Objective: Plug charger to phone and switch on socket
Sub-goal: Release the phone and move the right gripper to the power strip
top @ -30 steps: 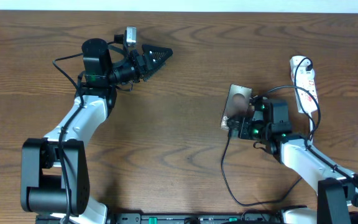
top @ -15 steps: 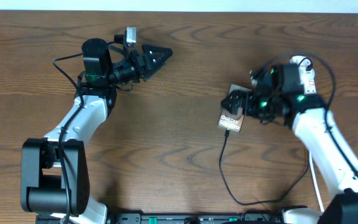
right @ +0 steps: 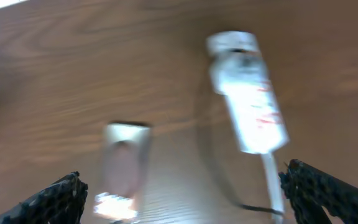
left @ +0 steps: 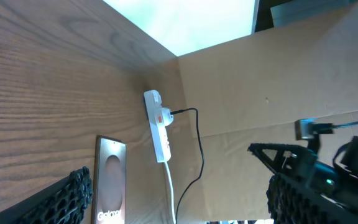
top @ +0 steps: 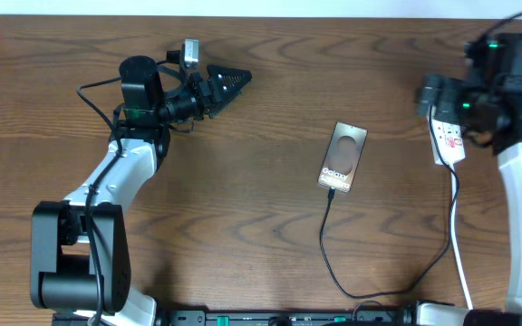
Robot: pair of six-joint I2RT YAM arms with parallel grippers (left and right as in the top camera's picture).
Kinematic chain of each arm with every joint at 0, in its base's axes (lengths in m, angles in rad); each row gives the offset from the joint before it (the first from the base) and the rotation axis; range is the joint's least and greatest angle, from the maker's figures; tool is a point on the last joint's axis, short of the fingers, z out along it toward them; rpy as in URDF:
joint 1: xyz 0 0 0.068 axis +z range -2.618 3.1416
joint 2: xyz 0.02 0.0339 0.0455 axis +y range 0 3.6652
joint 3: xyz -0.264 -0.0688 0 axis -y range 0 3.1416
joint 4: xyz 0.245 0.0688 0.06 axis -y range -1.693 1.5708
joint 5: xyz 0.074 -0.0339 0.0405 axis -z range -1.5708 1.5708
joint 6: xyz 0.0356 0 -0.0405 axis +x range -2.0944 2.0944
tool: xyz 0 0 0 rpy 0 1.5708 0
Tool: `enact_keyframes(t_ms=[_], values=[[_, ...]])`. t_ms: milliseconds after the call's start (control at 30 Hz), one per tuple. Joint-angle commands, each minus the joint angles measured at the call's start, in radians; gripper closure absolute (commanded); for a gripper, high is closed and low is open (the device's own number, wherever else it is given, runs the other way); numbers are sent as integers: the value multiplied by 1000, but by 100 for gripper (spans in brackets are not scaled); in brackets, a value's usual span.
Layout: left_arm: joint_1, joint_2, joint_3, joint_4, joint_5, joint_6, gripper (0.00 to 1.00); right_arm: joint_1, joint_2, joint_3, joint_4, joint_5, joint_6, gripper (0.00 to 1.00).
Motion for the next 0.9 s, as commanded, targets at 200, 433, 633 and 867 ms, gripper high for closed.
enact_keyframes(t_ms=[200, 433, 633, 867], values=[[2, -10, 10, 4, 2, 17, 9, -221, 160, 5, 13, 108, -19, 1], [2, -10, 10, 4, 2, 17, 9, -319, 346, 5, 101, 103, -19, 1], [2, -10, 10, 4, 2, 17, 9, -340, 485, 5, 192, 56, -19, 1], [2, -10, 10, 4, 2, 17, 9, -339, 608, 5, 306, 26, -19, 1]])
